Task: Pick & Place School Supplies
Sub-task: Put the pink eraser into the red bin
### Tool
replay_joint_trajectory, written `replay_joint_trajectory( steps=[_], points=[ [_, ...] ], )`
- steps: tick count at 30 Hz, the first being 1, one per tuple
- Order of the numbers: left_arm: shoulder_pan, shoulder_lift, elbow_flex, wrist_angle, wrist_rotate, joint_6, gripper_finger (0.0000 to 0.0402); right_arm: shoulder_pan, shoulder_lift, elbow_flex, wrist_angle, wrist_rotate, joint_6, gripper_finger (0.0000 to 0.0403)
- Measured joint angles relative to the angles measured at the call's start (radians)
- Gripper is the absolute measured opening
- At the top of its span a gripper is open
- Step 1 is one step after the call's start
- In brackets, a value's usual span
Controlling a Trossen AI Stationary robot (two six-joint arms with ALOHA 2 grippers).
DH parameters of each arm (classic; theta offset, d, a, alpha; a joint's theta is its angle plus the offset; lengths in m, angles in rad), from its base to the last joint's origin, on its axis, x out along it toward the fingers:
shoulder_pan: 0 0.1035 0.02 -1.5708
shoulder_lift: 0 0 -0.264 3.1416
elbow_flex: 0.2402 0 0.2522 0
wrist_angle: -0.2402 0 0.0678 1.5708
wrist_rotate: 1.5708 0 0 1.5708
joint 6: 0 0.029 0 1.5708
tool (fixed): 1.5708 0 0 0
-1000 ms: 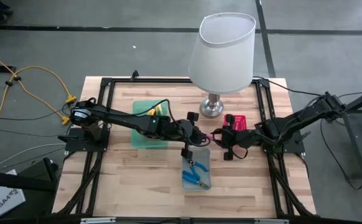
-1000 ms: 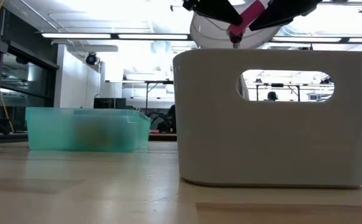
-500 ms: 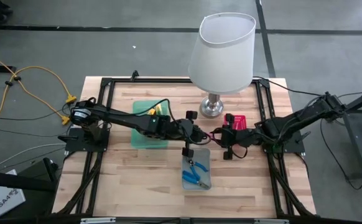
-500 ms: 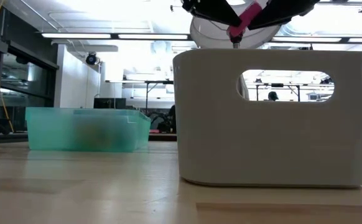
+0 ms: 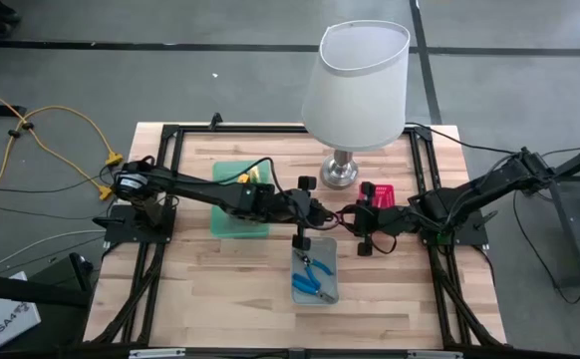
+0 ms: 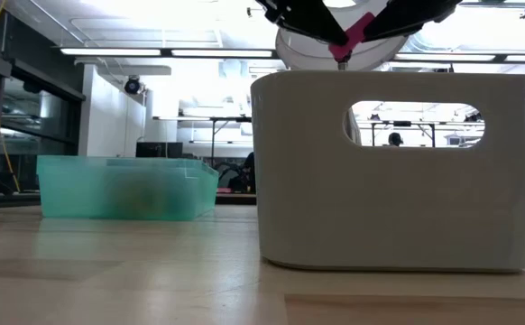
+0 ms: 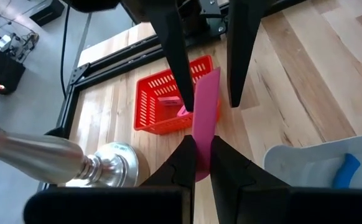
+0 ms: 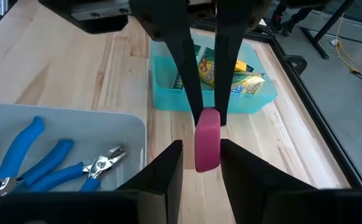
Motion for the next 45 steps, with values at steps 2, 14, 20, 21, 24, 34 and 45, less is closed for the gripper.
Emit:
replay_joint_trajectory(
  steps=[2, 14, 20, 21, 24, 34, 45],
  points=[
    [0.0, 0.001, 0.0, -0.003, 0.0, -0.001, 0.0019, 0.0, 0.0, 0.0, 0.004, 0.0, 0.0, 0.0097],
    [0.0, 0.001, 0.0, -0.001, -0.001, 0.004, 0.0019, 0.0, 0.0, 0.0, 0.031, 0.001, -0.003, 0.0095],
    [0.0, 0.001, 0.0, -0.002, 0.0, 0.008, 0.0019, 0.0, 0.0, 0.001, 0.03, 0.005, -0.001, 0.005],
    [0.0, 0.001, 0.0, -0.003, 0.0, 0.013, 0.0019, 0.0, 0.0, 0.001, 0.03, 0.005, -0.004, 0.0041],
    [0.0, 0.001, 0.0, -0.004, 0.017, 0.032, 0.0019, 0.0, 0.0, 0.001, 0.029, 0.002, -0.012, 0.0025],
    [0.0, 0.001, 0.0, 0.005, 0.036, 0.045, 0.0078, 0.0, 0.0, 0.001, 0.031, -0.003, -0.008, 0.0026],
    [0.0, 0.001, 0.0, 0.007, 0.017, 0.045, 0.0157, 0.0, 0.0, 0.001, -0.039, 0.003, 0.097, 0.0025]
  ],
)
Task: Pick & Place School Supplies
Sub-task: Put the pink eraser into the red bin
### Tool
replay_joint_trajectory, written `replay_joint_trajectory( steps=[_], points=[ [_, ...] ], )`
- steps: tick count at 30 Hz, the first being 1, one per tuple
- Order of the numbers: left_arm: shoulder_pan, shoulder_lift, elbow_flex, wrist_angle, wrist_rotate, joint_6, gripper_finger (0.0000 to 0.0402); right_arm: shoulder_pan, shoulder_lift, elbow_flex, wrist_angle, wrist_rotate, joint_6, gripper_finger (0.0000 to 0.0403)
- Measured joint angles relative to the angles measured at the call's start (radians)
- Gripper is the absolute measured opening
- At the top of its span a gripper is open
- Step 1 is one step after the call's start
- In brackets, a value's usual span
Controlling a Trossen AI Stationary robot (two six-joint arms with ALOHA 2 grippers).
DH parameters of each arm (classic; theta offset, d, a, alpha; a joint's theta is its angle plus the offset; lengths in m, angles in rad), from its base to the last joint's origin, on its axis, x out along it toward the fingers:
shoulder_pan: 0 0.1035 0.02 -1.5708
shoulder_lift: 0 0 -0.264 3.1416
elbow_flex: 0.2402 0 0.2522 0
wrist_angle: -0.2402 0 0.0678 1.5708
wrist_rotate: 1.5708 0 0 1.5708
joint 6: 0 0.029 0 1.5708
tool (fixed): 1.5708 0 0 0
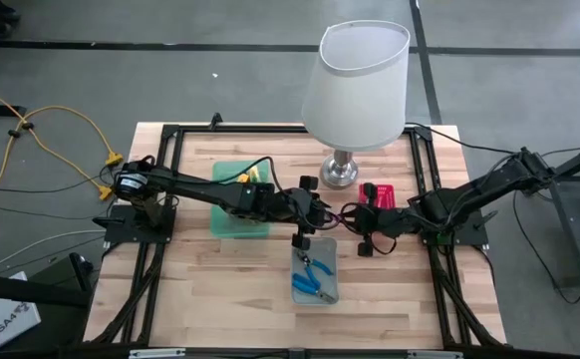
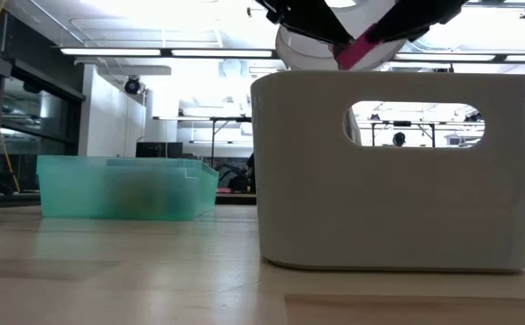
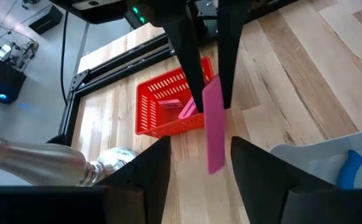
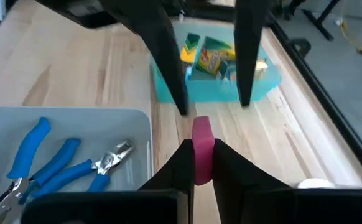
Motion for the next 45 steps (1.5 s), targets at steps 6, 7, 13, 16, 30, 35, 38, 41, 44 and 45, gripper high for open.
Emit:
replay_joint_trajectory(
  steps=[6, 7, 13, 16, 30, 35, 38, 41, 44, 45],
  points=[
    [0.0, 0.0, 0.0, -0.007, -0.001, -0.012, 0.0167, 0.0, 0.0, 0.0, -0.152, 0.076, 0.155, 0.0025],
    [0.0, 0.0, 0.0, -0.008, -0.001, -0.017, 0.0167, 0.0, 0.0, 0.0, -0.184, 0.096, 0.187, 0.0025],
    [0.0, 0.0, 0.0, -0.012, -0.001, -0.023, 0.0168, 0.0, 0.0, 0.0, -0.396, 0.162, 0.387, 0.0025],
    [0.0, 0.0, 0.0, -0.012, 0.0, -0.026, 0.0168, 0.0, 0.0, 0.0, -0.502, 0.174, 0.484, 0.0025],
    [-0.006, 0.0, 0.0, -0.016, -0.001, -0.045, 0.0168, -0.07, 0.12, -0.07, -0.618, 0.174, 0.638, 0.0026],
    [-0.015, 0.0, 0.0, -0.016, 0.0, -0.045, 0.0168, -0.141, 0.173, -0.102, -0.616, 0.153, 0.638, 0.0026],
    [-0.015, 0.0, 0.0, -0.016, 0.0, -0.045, 0.0168, -0.175, 0.207, -0.114, -0.612, 0.127, 0.637, 0.0027],
    [-0.015, -0.001, 0.0, -0.016, 0.0, -0.045, 0.0168, -0.192, 0.235, -0.118, -0.613, 0.099, 0.633, 0.0027],
    [-0.015, -0.001, 0.0, -0.016, 0.0, -0.045, 0.0168, -0.198, 0.251, -0.118, -0.611, 0.094, 0.631, 0.0037],
    [-0.015, -0.001, 0.0, -0.016, 0.0, -0.045, 0.0168, -0.197, 0.254, -0.118, -0.608, 0.094, 0.631, 0.0043]
  ],
)
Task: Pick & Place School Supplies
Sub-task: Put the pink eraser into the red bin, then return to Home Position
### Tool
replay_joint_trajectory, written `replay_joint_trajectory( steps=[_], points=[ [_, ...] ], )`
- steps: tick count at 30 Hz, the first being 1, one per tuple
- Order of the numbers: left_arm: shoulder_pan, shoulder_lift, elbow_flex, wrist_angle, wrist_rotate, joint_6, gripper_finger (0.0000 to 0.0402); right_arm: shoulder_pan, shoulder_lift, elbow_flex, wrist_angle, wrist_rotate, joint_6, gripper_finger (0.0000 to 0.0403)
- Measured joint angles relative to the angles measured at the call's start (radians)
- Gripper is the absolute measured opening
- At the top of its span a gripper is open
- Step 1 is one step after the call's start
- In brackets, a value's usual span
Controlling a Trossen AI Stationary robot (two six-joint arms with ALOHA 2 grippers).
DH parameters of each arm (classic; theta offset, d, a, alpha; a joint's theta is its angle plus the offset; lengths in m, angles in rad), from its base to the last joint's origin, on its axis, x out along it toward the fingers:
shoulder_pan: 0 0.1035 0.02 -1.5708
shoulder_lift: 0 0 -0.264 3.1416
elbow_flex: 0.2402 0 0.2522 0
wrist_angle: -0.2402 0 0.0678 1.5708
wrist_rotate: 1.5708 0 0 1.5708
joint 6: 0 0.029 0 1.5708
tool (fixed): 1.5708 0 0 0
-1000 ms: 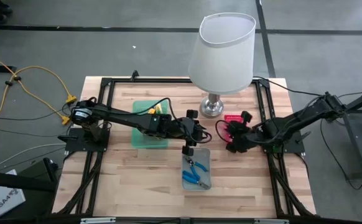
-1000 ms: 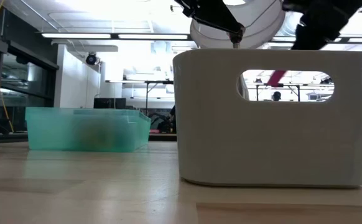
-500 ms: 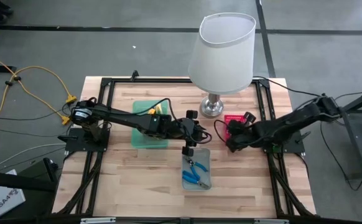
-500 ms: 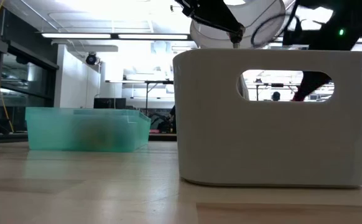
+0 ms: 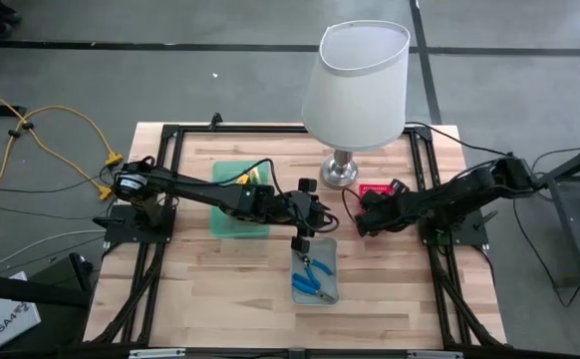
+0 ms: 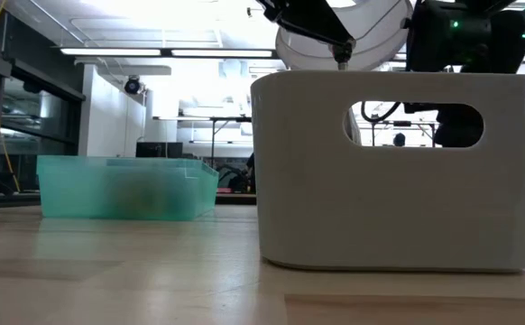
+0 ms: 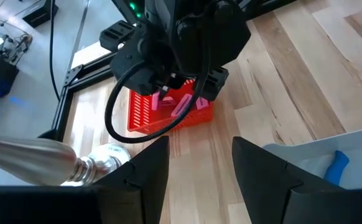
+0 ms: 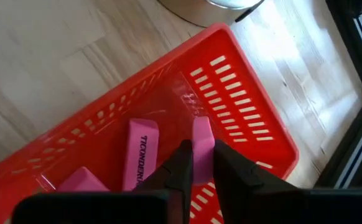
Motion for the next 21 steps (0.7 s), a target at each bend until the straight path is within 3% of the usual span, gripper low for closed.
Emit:
replay_joint_trajectory(
  steps=[10, 21],
  points=[
    [0.0, 0.0, 0.0, 0.0, 0.0, 0.0, 0.0168, 0.001, 0.002, 0.0, 0.01, -0.019, -0.006, 0.0099],
    [0.0, 0.0, 0.0, 0.0, 0.0, -0.002, 0.0168, 0.001, -0.009, 0.0, 0.047, -0.069, -0.077, 0.0115]
  ],
)
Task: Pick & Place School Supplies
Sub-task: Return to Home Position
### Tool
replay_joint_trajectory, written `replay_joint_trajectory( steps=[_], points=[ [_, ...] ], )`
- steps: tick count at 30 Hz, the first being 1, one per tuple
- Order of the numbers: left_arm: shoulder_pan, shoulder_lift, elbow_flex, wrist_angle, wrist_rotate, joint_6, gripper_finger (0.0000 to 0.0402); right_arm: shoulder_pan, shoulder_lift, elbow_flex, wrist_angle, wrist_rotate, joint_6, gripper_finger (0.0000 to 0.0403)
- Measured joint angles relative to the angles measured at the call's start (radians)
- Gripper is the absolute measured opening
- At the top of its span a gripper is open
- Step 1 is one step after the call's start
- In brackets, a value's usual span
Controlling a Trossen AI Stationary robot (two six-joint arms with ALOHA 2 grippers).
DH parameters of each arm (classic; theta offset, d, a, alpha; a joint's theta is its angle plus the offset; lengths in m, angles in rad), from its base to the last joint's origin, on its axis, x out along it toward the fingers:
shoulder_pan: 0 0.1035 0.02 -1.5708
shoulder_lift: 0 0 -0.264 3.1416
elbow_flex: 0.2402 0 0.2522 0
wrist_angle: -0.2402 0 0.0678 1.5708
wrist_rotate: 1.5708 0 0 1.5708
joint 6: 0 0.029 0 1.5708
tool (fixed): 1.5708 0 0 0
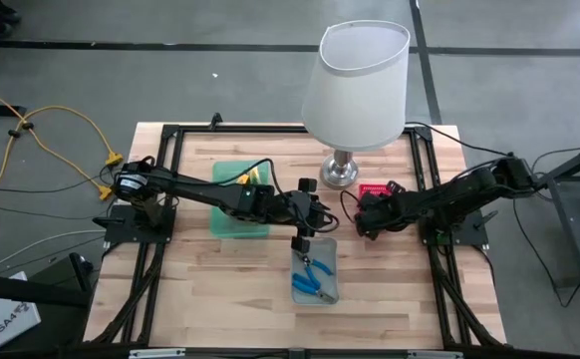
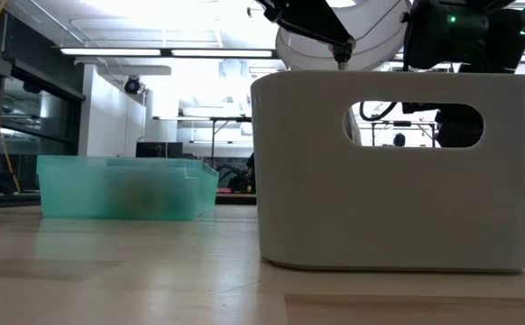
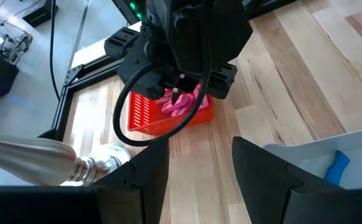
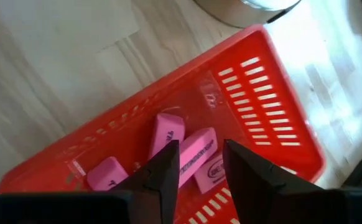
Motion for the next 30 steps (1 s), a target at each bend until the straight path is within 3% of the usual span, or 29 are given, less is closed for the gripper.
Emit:
replay_joint_trajectory(
  steps=[13, 19, 30],
  points=[
    [-0.014, -0.025, 0.0, -0.017, -0.037, -0.008, 0.0168, 0.0, -0.081, 0.056, -0.013, -0.086, -0.073, 0.0114],
    [-0.044, -0.07, 0.001, -0.041, -0.037, -0.013, 0.0168, 0.0, -0.15, 0.079, -0.014, -0.205, -0.071, 0.0113],
    [-0.069, -0.095, 0.001, -0.122, -0.044, -0.156, 0.0168, 0.0, -0.274, 0.082, 0.209, -0.465, -0.082, 0.0113]
  ],
)
